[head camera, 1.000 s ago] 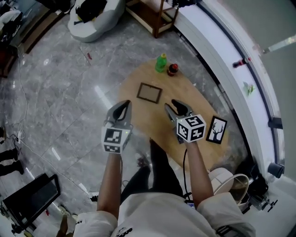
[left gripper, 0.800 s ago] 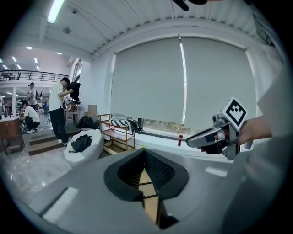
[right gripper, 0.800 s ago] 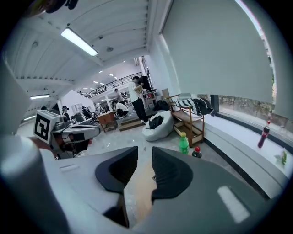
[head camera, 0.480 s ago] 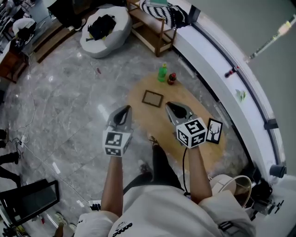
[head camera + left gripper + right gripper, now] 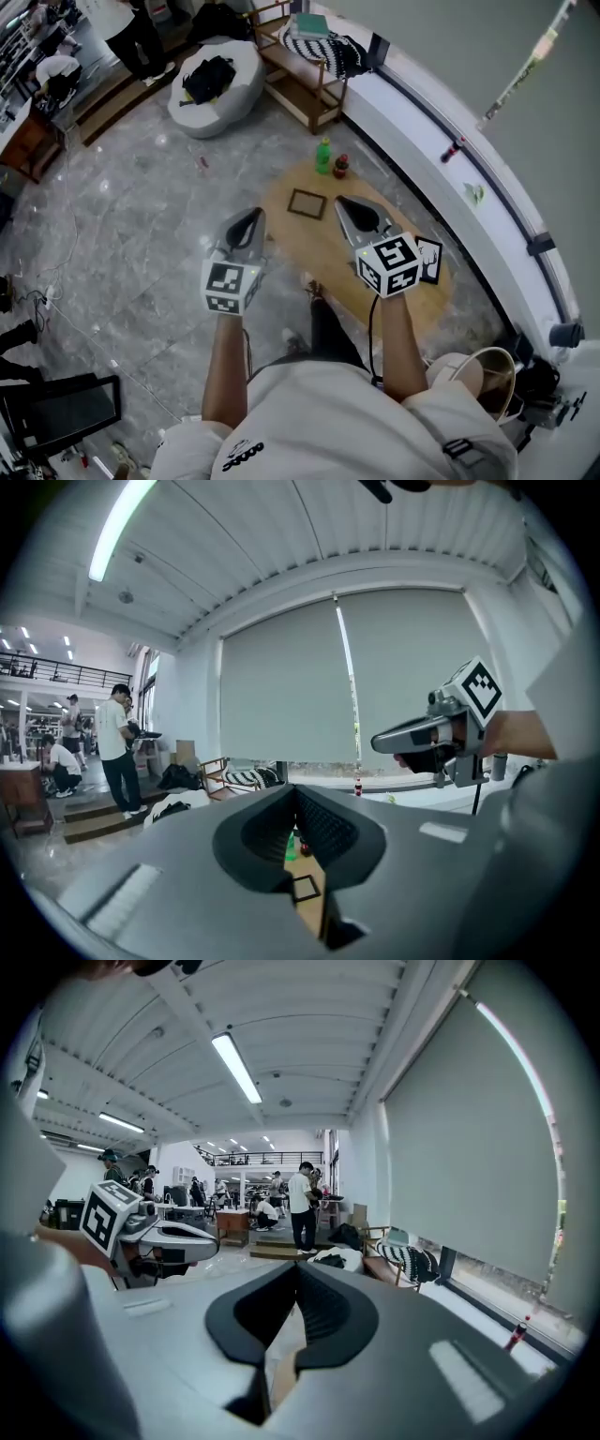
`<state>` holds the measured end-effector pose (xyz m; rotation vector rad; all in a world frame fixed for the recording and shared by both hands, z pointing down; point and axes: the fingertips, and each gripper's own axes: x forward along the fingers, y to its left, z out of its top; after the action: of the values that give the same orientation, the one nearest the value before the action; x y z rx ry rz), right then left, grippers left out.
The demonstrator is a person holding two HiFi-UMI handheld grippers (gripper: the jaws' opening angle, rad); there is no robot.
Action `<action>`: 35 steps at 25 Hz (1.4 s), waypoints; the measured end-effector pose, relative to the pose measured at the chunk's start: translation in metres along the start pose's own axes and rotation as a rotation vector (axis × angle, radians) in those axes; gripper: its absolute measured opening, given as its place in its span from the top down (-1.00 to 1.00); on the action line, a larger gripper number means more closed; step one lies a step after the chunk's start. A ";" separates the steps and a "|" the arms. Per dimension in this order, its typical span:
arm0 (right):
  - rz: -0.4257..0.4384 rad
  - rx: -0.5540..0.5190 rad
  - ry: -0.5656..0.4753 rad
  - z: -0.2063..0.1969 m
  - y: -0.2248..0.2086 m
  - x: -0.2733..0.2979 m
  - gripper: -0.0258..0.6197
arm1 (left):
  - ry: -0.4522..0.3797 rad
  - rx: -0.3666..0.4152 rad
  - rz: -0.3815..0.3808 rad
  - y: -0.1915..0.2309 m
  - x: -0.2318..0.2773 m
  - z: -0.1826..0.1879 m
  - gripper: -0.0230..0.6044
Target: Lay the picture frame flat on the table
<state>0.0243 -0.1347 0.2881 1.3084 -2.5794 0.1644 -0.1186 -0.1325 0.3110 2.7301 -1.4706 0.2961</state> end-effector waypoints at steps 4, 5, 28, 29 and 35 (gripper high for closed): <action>-0.027 -0.031 -0.055 0.031 0.009 -0.028 0.91 | -0.050 0.024 -0.008 -0.009 -0.018 0.030 0.90; -0.032 -0.038 -0.066 0.038 0.011 -0.035 0.91 | -0.064 0.032 -0.012 -0.011 -0.022 0.037 0.90; -0.008 -0.191 -0.255 0.133 0.064 -0.110 0.91 | -0.283 0.239 -0.026 -0.049 -0.098 0.156 0.90; -0.005 -0.197 -0.256 0.134 0.066 -0.109 0.91 | -0.286 0.245 -0.029 -0.050 -0.099 0.158 0.90; -0.008 -0.221 -0.243 0.137 0.072 -0.105 0.91 | -0.299 0.259 -0.034 -0.045 -0.104 0.165 0.90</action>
<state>0.0034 -0.0386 0.1287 1.3266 -2.6921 -0.2904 -0.1109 -0.0406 0.1333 3.1159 -1.5455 0.0835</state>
